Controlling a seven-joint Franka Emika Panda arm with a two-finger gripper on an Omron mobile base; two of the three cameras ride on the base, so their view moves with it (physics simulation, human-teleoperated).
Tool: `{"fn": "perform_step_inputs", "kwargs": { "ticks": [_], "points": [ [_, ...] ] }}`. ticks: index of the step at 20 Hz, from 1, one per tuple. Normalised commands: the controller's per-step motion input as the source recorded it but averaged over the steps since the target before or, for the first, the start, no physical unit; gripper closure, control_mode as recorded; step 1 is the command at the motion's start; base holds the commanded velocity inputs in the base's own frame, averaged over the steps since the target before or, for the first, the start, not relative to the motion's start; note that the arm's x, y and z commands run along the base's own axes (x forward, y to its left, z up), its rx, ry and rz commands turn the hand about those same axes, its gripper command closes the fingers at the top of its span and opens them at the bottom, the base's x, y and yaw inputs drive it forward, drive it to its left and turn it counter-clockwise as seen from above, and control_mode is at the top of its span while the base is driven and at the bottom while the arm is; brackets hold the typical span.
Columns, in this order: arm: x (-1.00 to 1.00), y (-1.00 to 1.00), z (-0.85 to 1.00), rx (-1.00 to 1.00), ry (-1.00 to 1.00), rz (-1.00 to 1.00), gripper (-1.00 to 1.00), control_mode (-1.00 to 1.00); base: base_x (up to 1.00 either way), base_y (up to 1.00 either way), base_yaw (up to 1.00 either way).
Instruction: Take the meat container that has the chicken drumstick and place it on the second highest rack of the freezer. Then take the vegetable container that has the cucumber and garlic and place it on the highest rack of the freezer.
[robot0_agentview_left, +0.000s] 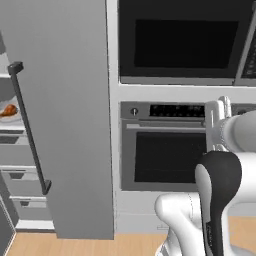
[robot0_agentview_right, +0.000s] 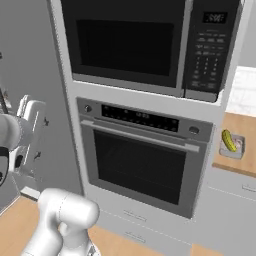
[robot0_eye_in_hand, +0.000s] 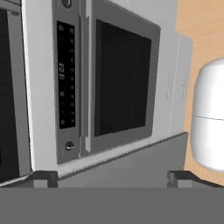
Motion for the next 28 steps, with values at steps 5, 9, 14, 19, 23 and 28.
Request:
{"fn": "perform_step_inputs", "kwargs": {
  "ticks": [5,9,14,19,23,28],
  "points": [
    [0.0,0.0,0.0,0.0,0.0,0.0,-1.0,1.0,-0.04,-1.0,0.0],
    [0.0,0.0,0.0,0.0,0.0,0.0,-1.0,1.0,0.2,-1.0,0.07],
    [0.0,0.0,0.0,0.0,0.0,0.0,-1.0,1.0,0.43,-1.0,0.21],
    [0.0,0.0,0.0,0.0,0.0,0.0,-1.0,1.0,0.09,-1.0,0.2],
    [0.0,0.0,0.0,0.0,0.0,0.0,-1.0,1.0,0.37,-1.0,0.17],
    [0.0,0.0,0.0,0.0,0.0,0.0,-1.0,1.0,0.83,-0.72,0.15]
  ]
}}
